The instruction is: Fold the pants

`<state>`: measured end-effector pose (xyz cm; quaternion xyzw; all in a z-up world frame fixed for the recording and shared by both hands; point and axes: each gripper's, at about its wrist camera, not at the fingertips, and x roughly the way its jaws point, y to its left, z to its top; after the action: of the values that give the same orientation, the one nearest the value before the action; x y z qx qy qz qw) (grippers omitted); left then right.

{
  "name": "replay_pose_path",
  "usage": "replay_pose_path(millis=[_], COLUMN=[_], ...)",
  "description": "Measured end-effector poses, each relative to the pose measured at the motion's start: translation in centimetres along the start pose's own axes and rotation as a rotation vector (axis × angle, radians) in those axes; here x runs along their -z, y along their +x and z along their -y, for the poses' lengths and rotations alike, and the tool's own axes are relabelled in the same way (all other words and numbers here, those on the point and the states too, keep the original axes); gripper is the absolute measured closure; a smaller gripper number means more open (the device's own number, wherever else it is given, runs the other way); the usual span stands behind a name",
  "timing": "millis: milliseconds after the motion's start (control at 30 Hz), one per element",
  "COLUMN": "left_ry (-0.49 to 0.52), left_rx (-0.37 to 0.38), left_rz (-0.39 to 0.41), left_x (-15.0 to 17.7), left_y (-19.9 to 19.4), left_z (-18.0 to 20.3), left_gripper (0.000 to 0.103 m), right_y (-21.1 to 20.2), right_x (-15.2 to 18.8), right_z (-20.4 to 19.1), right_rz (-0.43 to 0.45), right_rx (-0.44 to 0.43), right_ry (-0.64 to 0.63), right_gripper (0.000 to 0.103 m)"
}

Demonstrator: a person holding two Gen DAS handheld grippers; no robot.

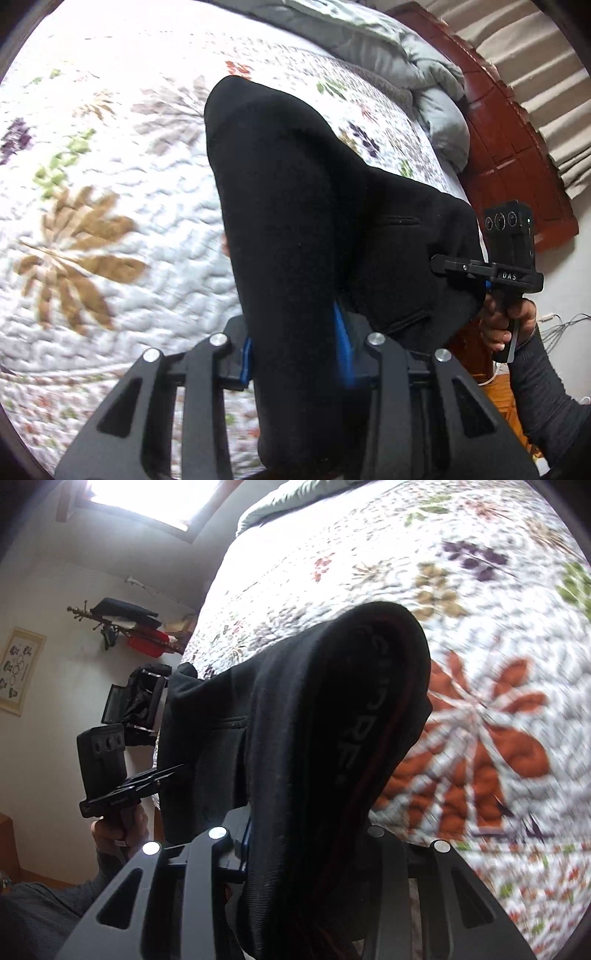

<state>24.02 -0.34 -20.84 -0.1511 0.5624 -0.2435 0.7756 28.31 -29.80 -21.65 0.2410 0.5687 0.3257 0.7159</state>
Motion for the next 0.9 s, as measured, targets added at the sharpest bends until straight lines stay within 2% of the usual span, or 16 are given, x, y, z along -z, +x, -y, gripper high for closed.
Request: replay_pose_path(millis=[267, 533, 667, 767, 833, 900], left_ry=[-0.048, -0.095, -0.123, -0.157, -0.175, -0.189], left_rx=[-0.066, -0.123, -0.104, -0.075, -0.053, -0.035], left_rz=[0.048, 0.036, 0.023, -0.009, -0.031, -0.021], left_x=[-3.5, -7.3, -9.3, -10.2, -10.0, -9.6], left_y=[-2.7, -3.6, -3.6, -2.5, -1.5, -0.9], left_z=[-6.9, -14.9, -18.1, -20.2, -21.2, -21.7], left_gripper=[0.07, 0.069, 0.069, 0.066, 0.06, 0.053], right_y=[8.7, 15.3, 17.2, 18.9, 19.2, 19.1], right_x=[-7.4, -12.5, -13.7, -13.6, -12.9, -12.5], right_z=[-3.9, -6.5, -6.3, -4.1, -2.7, -2.3], right_rz=[-0.066, -0.096, -0.102, -0.127, -0.133, -0.13], right_rx=[-0.021, -0.039, -0.048, -0.036, -0.056, -0.059], right_ry=[-0.072, -0.098, -0.076, -0.014, 0.025, 0.034], right_gripper=[0.068, 0.068, 0.068, 0.065, 0.059, 0.054])
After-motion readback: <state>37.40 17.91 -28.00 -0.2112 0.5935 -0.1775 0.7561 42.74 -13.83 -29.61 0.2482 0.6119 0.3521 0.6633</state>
